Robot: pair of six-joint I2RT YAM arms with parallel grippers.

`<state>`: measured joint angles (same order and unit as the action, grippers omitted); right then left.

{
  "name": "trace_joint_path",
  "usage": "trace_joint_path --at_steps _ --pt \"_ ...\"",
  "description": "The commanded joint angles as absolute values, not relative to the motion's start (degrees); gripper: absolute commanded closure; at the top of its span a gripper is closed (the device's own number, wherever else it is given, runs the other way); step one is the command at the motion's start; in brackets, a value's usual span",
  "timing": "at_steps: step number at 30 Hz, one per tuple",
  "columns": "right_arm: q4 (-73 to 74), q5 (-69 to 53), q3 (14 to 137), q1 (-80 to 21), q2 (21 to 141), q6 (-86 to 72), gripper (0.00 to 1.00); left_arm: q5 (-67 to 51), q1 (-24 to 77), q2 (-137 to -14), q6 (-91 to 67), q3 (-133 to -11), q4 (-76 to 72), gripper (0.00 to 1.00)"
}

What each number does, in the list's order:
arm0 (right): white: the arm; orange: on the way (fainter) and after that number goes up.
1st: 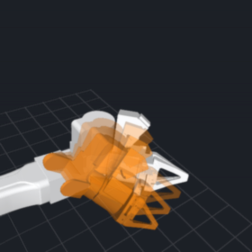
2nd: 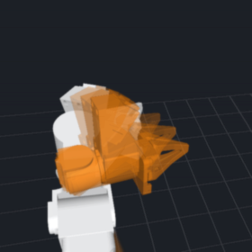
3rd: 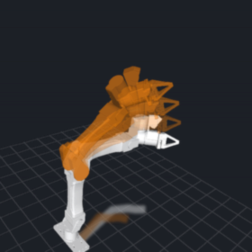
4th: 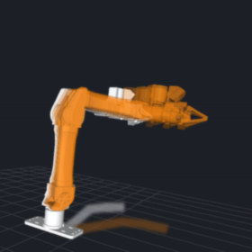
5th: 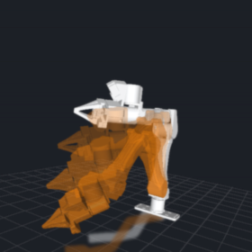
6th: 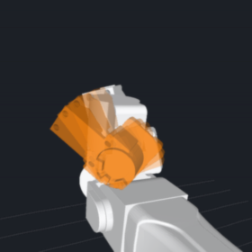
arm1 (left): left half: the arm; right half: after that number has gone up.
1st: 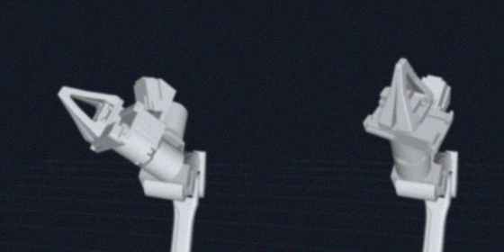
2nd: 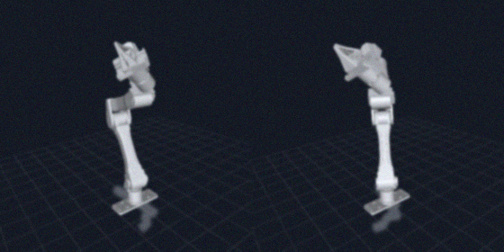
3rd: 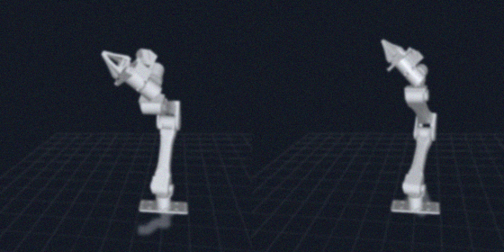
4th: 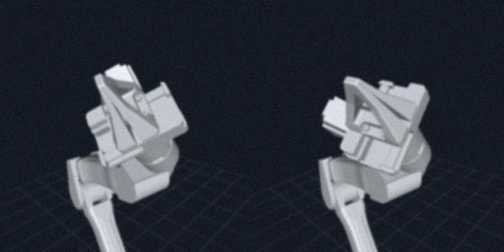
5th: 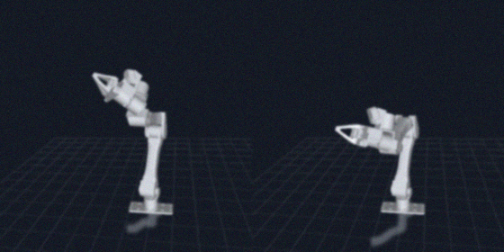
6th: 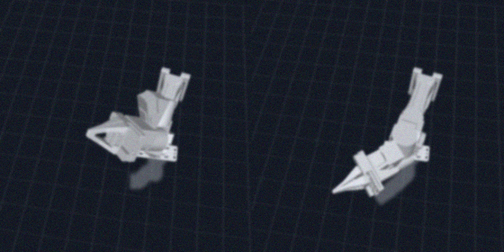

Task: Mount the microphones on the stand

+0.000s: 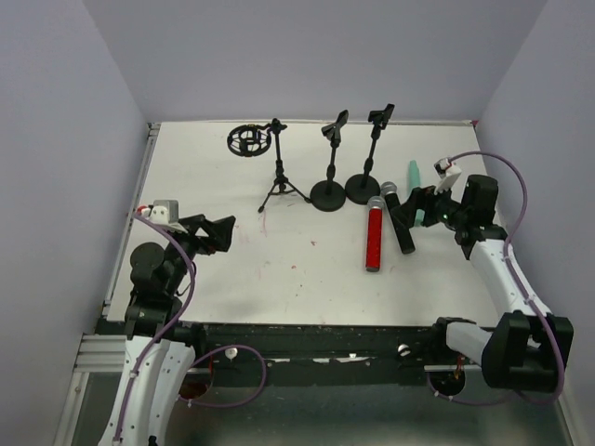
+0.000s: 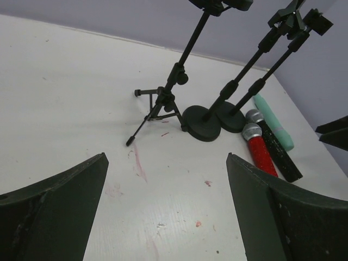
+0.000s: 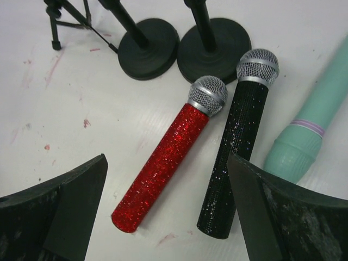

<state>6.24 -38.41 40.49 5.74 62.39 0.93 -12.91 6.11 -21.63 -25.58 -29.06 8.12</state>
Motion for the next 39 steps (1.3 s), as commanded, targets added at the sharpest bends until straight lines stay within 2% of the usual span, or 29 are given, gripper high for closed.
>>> trace_joint_path --at_steps 1,6,15,21,24,29,33,39 --pt "17.2 -39.4 46.9 5.9 70.0 8.3 0.00 -17.5 5.9 -19.4 -32.5 -26.9 8.6 0.02" --pt "25.7 -35.4 52.4 5.1 78.6 11.1 0.00 -18.8 6.0 -17.7 -35.9 -25.6 11.0 0.02" --pt "24.3 -22.8 51.9 1.5 85.9 8.7 0.01 -18.5 5.9 -15.0 -37.8 -24.3 13.1 0.01" --pt "21.7 -13.1 53.0 -2.5 90.3 6.4 0.12 -18.5 5.9 -14.2 -38.4 -23.9 13.4 0.02" --pt "20.8 -10.6 52.8 -3.2 91.5 5.8 0.15 -18.4 5.9 -13.6 -38.5 -23.8 13.9 0.02" --pt "20.8 -8.6 53.3 -3.7 94.1 5.1 0.29 -18.5 5.9 -13.3 -38.7 -23.8 14.2 0.02" --pt "20.9 -7.9 53.5 -3.7 95.4 4.4 0.55 -18.7 5.9 -12.7 -38.9 -23.8 14.6 0.02" --pt "21.3 -8.6 53.8 -3.8 94.5 3.6 0.76 -19.2 5.9 -11.3 -39.7 -23.6 15.2 0.01"
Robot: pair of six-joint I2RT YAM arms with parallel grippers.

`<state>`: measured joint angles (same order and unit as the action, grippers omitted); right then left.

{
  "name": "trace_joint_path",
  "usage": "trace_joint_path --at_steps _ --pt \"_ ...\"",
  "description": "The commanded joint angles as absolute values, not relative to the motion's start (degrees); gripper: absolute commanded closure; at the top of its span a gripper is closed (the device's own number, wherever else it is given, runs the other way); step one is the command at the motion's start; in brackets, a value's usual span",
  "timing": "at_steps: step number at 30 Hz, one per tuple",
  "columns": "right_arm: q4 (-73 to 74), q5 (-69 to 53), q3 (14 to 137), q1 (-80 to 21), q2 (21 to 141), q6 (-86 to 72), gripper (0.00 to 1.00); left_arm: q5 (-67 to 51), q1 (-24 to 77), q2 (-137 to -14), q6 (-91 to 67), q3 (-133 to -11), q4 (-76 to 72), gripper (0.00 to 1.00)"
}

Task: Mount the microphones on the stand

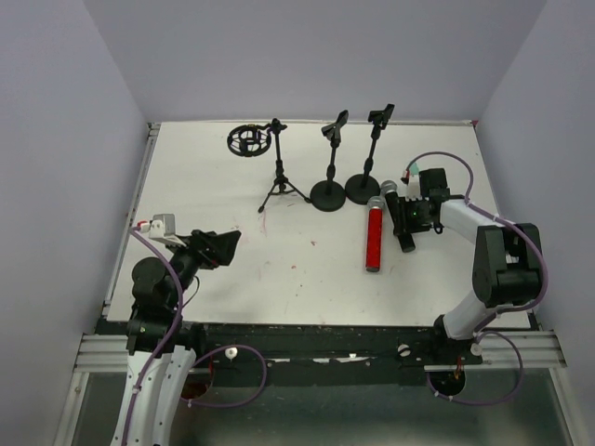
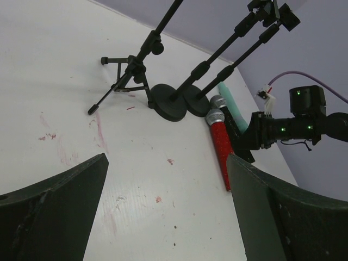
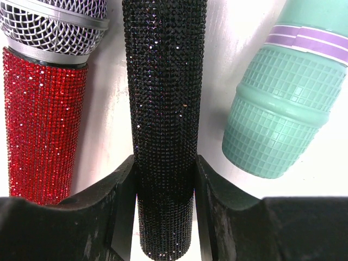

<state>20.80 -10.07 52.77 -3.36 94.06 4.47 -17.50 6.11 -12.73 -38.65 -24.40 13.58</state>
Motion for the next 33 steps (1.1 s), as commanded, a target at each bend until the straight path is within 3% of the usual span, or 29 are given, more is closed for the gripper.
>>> trace_joint_path --at_steps 1,11,16,22,33 --pt "21.4 -9.0 54.0 -3.7 93.9 3.5 0.80 -19.5 5.9 -11.1 -40.1 -23.7 15.3 0.02" --pt "21.2 -16.4 53.6 -1.5 80.1 2.0 0.89 -32.4 6.0 -12.5 -50.2 -23.2 7.3 0.02" --pt "22.9 -27.1 53.3 1.0 74.2 3.4 0.90 -36.3 8.3 -13.4 -56.2 -22.5 0.4 0.02" --pt "26.8 -46.2 52.1 1.5 67.2 10.8 0.89 -28.8 21.3 -17.1 -58.2 -23.2 -4.9 0.02" --pt "36.5 -64.5 51.2 1.5 61.4 23.5 0.90 -13.6 42.6 -39.8 -55.6 -29.1 -19.2 0.02"
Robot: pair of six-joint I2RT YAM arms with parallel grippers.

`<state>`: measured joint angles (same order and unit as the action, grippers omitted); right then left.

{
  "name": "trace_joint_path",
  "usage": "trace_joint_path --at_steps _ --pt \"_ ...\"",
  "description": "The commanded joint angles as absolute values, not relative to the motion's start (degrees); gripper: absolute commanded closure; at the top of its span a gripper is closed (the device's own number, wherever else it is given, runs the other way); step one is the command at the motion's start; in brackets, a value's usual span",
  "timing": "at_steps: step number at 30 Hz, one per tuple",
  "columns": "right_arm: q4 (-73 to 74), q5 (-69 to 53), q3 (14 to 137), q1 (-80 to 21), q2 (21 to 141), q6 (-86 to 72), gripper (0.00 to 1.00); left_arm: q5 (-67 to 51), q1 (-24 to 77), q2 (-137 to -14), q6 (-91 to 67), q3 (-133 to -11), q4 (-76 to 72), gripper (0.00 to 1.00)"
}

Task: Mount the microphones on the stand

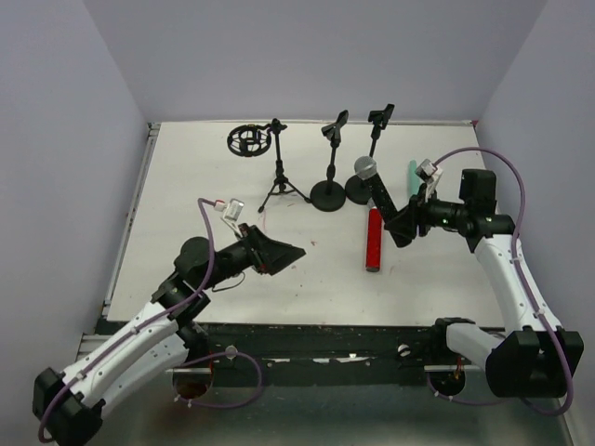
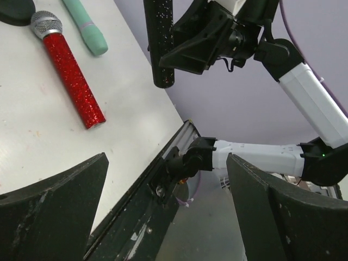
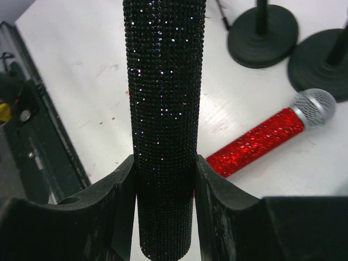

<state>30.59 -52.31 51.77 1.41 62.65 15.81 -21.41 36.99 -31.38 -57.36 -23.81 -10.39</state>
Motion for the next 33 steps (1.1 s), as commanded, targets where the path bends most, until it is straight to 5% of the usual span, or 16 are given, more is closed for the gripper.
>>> trace_joint_path --at_steps 1,11,17,26,33 --pt "36.9 -66.0 51.0 1.5 61.3 24.3 0.90 -12.8 44.1 -42.7 -55.0 -30.6 -20.7 0.02" --pt "41.2 -72.5 50.5 1.1 61.3 30.1 0.89 -8.8 51.4 -65.2 -51.4 -42.1 -34.3 0.02" --pt "41.9 -73.6 50.6 0.9 61.3 30.8 0.89 -6.2 54.4 -74.3 -46.9 -49.9 -33.9 0.11" --pt "44.0 -74.4 51.1 0.7 61.9 32.6 0.89 -5.5 55.1 -81.0 -44.5 -56.1 -31.3 0.27" --pt "44.5 -75.1 51.3 0.7 62.0 32.9 0.89 -3.0 55.2 -82.2 -43.5 -57.8 -26.7 0.28"
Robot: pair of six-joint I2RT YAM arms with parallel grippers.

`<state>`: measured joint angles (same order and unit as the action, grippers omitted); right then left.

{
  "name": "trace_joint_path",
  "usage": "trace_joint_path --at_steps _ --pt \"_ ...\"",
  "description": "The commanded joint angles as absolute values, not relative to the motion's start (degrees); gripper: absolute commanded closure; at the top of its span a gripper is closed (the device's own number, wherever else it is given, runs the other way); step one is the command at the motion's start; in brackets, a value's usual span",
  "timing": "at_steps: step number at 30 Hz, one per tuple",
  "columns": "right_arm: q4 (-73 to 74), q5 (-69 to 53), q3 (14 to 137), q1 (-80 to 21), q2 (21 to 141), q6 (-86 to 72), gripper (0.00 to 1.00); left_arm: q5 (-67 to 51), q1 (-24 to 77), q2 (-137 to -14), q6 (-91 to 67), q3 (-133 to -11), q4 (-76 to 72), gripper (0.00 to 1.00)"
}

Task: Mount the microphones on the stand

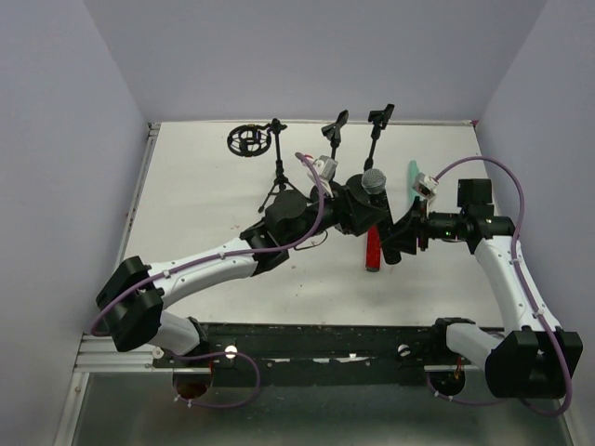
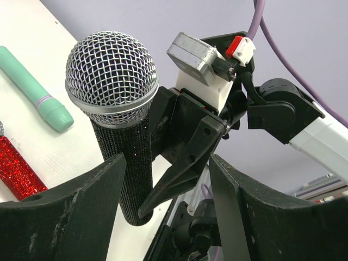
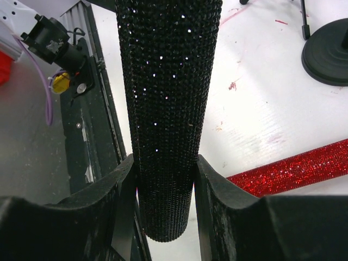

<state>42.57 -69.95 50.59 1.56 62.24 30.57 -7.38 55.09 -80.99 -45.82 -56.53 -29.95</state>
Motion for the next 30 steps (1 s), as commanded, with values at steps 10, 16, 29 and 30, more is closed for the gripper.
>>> trace_joint_path --at_steps 10,16,29,30 --pt "44.6 -75.3 51.2 0.7 62.2 33.1 0.89 4.6 55.2 -81.3 -41.0 -60.5 -15.8 0.24" --pt "44.7 -75.2 51.2 0.7 62.4 33.5 0.89 2.9 55.3 -82.0 -40.3 -62.2 -16.8 0.24" --pt "44.8 -75.3 51.1 0.6 62.6 33.7 0.88 -2.5 55.3 -85.0 -42.4 -65.4 -18.0 0.33" --pt "44.7 -75.3 51.1 0.6 62.7 33.8 0.88 -2.6 55.3 -85.3 -42.6 -65.4 -17.8 0.35"
